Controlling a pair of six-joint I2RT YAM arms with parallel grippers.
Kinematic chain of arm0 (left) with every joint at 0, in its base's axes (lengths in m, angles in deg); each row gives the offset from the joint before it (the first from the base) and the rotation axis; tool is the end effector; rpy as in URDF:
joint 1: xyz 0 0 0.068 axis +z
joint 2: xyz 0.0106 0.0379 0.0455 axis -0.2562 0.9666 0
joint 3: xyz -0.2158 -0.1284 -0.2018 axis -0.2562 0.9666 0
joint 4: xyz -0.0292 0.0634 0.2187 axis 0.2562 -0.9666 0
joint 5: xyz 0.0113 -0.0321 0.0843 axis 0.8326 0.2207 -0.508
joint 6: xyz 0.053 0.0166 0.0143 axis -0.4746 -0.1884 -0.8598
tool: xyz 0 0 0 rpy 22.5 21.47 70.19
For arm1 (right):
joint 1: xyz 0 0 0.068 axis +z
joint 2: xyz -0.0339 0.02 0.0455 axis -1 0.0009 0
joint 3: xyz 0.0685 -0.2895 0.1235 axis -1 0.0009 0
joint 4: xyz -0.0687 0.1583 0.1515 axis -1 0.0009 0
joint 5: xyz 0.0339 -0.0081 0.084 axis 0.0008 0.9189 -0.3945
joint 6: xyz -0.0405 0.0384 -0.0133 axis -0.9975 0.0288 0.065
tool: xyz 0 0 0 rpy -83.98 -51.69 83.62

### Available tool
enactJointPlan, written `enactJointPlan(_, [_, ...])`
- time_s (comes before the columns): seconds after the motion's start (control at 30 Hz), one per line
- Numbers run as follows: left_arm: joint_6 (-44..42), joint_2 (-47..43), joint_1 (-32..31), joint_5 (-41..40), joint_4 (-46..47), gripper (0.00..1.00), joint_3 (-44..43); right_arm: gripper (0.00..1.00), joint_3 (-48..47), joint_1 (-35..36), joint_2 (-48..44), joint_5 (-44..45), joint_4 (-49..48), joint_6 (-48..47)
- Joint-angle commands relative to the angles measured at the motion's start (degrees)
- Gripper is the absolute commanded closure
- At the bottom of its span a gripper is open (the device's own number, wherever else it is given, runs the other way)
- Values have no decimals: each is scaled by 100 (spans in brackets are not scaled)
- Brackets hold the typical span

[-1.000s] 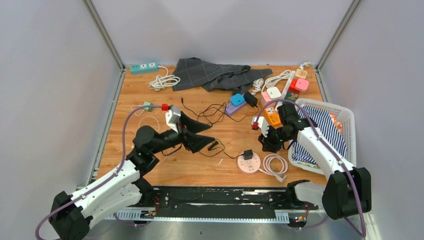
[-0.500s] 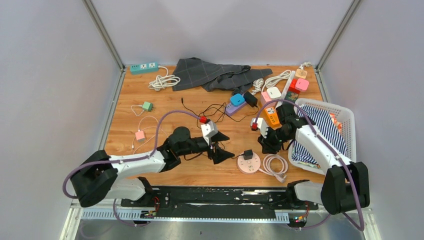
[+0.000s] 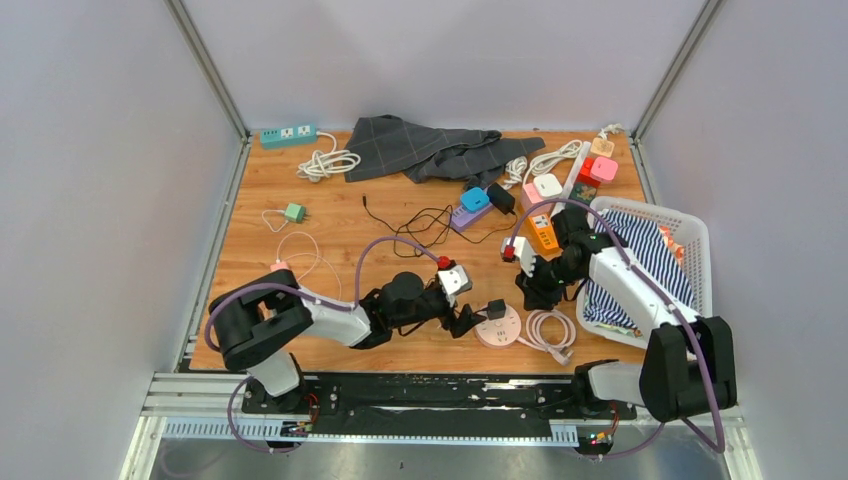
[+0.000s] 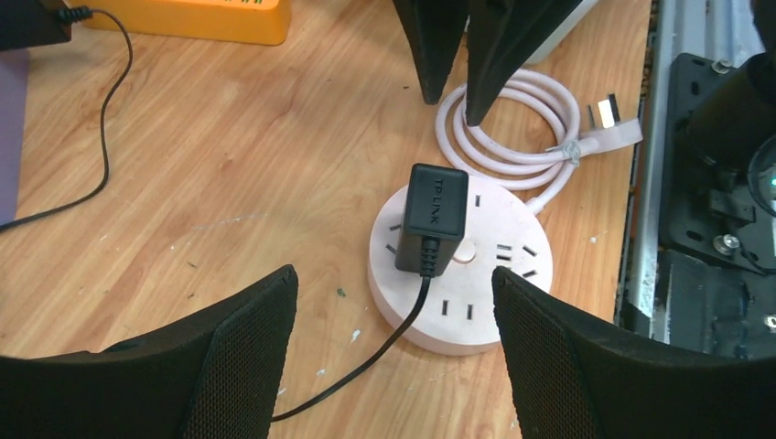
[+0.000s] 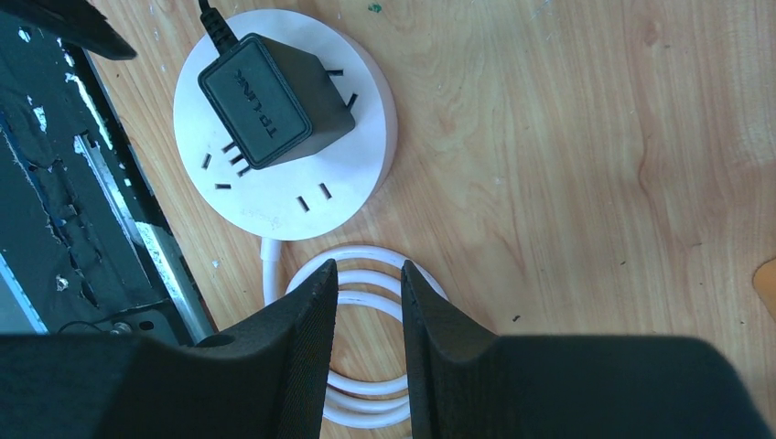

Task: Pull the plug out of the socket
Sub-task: Remove the plug from the socket.

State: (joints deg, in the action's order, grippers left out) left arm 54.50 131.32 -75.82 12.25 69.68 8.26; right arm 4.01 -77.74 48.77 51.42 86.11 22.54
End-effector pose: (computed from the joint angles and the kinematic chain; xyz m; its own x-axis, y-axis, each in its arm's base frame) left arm 0.1357 -0.2575 0.2487 -0.1598 0.1310 -0.9784 0.9274 0.3594 -0.1034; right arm 0.1627 0.0588 0.2759 -0.2917 -0.7327 -0.6149 -0.9480 0.3070 0.0838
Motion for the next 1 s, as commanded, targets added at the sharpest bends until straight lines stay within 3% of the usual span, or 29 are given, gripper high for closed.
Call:
enactJointPlan(0.0, [-198, 319, -62, -115, 760, 21, -172, 66, -52, -91, 78, -80, 176, -93])
enactJointPlan(0.53, [-737, 1182, -62, 434, 453, 29, -904, 66, -65, -88, 65, -122, 205, -101])
enactJointPlan(0.67, [-879, 1254, -64, 652, 397, 43, -965, 66, -98, -87, 130, -174, 231, -115])
enactJointPlan(0.97, [-1006, 1275, -169, 421, 274, 46, -974, 66, -93, -102, 27, -220, 257, -137])
